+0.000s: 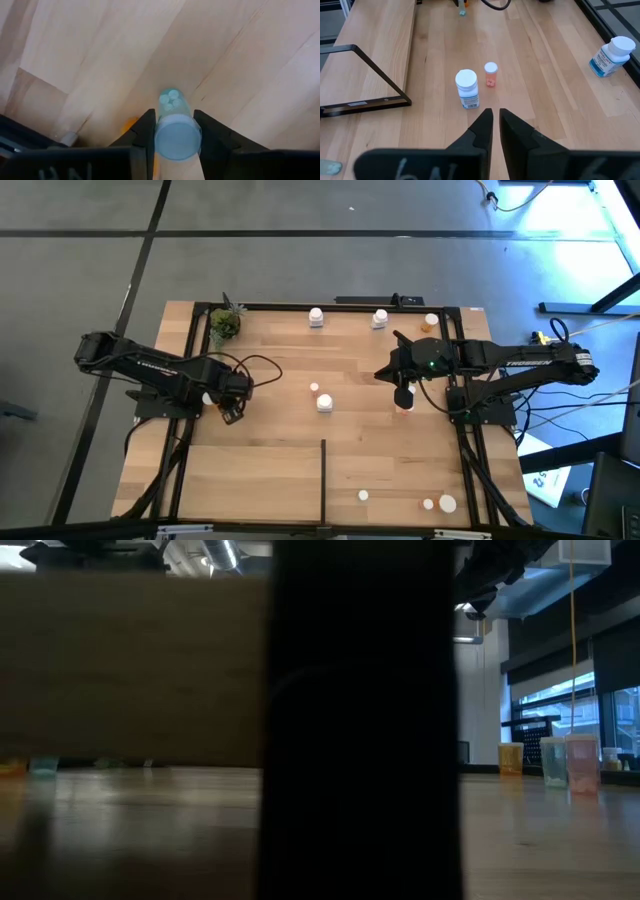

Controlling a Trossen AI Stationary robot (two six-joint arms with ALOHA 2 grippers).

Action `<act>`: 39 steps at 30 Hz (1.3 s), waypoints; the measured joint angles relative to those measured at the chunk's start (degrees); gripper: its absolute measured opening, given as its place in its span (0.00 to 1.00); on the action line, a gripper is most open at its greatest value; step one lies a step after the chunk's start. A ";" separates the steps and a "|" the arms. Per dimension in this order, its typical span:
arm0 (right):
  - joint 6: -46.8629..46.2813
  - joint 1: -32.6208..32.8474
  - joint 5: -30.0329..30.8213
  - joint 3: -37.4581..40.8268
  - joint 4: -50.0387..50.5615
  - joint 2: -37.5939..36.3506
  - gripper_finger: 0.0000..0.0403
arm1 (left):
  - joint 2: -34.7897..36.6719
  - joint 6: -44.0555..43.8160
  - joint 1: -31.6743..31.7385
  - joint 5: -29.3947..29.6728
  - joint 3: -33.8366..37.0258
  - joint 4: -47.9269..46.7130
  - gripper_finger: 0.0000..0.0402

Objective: Pick and place medicine bottles onto shelf by color
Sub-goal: Put the top left blue pill bottle on the shelf

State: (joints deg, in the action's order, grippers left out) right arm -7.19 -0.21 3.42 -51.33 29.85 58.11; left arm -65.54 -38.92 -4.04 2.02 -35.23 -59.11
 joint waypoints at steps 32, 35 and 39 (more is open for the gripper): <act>9.24 8.26 -26.01 0.00 -5.44 0.00 0.09 | -8.31 -24.36 -43.70 -0.26 -27.02 -6.84 0.23; 9.14 10.90 -26.01 0.00 -5.53 0.00 0.09 | -11.90 -25.62 -46.93 -0.15 -29.95 -6.63 0.23; 9.17 13.50 -26.01 0.00 -5.65 0.00 0.09 | -16.27 -27.08 -50.62 -0.22 -33.29 -6.52 0.24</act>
State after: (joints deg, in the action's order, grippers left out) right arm 1.99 13.29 -22.59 -51.33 24.20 58.11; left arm -81.81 -66.00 -54.66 1.80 -68.52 -65.63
